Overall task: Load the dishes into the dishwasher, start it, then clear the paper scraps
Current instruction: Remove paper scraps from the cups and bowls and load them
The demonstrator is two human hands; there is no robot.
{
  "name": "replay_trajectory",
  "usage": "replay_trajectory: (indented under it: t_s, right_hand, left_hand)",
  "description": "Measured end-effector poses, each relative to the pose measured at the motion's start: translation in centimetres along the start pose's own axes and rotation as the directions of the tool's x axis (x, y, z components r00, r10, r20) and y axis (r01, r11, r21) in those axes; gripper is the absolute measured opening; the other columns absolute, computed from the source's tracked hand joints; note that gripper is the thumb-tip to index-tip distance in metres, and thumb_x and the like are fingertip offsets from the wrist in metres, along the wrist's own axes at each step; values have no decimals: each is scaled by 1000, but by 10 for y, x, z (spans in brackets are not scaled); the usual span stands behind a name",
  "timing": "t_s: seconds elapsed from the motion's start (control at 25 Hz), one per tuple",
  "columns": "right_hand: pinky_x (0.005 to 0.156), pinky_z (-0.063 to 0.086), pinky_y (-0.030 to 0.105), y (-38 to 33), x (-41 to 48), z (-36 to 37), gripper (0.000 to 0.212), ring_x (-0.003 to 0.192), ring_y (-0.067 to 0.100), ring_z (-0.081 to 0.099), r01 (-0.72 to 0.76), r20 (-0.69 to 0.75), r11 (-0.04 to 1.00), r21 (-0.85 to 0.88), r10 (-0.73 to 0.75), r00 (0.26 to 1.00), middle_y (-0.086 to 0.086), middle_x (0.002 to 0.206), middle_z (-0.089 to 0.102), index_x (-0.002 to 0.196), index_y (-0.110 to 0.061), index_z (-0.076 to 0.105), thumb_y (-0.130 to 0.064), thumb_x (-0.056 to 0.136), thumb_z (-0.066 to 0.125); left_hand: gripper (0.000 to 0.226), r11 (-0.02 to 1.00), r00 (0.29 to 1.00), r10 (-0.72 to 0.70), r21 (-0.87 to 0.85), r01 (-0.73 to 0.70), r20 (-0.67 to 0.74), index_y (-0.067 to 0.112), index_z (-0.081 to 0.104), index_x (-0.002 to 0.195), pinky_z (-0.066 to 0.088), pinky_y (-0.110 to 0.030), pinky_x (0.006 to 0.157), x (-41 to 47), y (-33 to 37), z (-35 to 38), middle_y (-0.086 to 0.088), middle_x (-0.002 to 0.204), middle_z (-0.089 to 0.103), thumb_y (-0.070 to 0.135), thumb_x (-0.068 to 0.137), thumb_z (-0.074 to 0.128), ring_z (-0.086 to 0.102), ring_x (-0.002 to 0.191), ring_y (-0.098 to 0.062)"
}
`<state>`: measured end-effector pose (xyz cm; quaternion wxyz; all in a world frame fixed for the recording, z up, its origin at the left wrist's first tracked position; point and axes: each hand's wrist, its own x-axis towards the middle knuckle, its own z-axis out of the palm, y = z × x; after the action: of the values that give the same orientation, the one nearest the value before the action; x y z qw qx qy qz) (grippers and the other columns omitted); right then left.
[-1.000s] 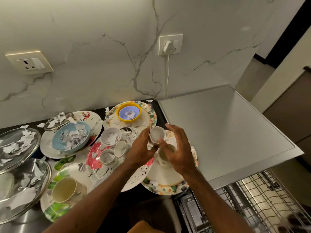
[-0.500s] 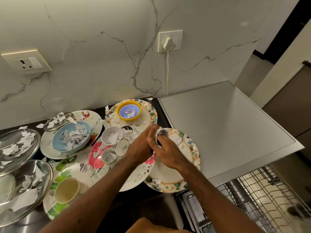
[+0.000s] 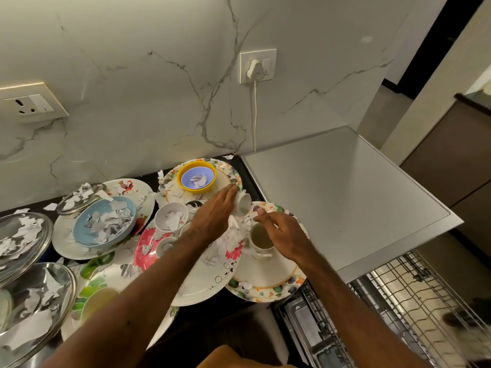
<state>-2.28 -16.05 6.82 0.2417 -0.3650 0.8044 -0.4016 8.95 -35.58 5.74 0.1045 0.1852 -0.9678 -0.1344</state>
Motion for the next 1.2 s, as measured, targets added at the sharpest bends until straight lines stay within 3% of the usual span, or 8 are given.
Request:
replay_trajectory:
  t_s: [0.16,0.32,0.4,0.48,0.64,0.88,1.04,1.2]
  right_hand:
    - [95,55,23,8,-5,1,41,116,9,64,13,-147,998,57,-5,989,-10,129,69,131,-27,68,-53,104,53]
    - [102,57,34,13,-6,2,42,123,13,65,-69,-119,906,418,130,984,-10,138,65,141,-35,58,-55,104,51]
    - [107,54,44,16,-8,-1,45,123,19,67,-129,-34,734,667,204,978,-3,135,69,142,-31,58,-54,106,47]
    - [113,49,51,16,-16,-11,50,123,27,68,-206,85,443,873,277,957,7,131,72,144,-21,57,-51,105,50]
    - [117,41,57,25,-33,-39,54,131,38,61,-144,116,105,984,237,964,21,142,62,147,-13,55,-45,104,57]
    - [95,61,40,58,-61,-85,53,116,31,69,-62,32,90,994,303,953,22,138,65,142,-11,61,-46,103,60]
    - [81,61,34,92,-86,-118,41,85,20,64,-52,11,96,994,383,924,19,123,70,126,-16,75,-45,99,66]
    - [91,59,41,139,-118,-147,47,109,30,72,-54,-16,127,990,496,868,15,126,72,131,-19,68,-46,93,69]
  left_hand:
    - [84,966,999,-48,-254,43,-12,10,34,155,45,-37,106,11,13,-10,-8,155,46,7,85,80,49,133,-22]
    - [78,789,996,-78,-608,83,35,28,40,146,51,-27,96,12,34,0,11,133,59,32,83,86,59,115,-5]
    - [74,671,989,-75,-726,147,130,35,43,142,50,-27,99,12,49,6,14,133,61,35,82,87,59,120,-2]
    - [77,566,974,-25,-799,201,227,36,45,145,51,-31,102,13,68,9,11,134,64,35,81,88,59,126,-6]
    - [71,483,938,66,-833,269,341,35,48,143,55,-21,89,23,112,10,11,127,68,21,84,85,64,119,-6]
    - [62,593,909,135,-767,246,395,39,50,135,51,-9,84,41,173,32,21,122,64,22,86,84,61,106,15]
    - [70,731,881,132,-645,222,454,31,58,137,52,-35,104,51,208,71,12,127,68,46,76,88,63,119,-6]
    - [77,868,836,126,-468,168,534,21,47,151,42,-39,114,49,244,107,-3,148,55,39,85,83,51,137,-22]
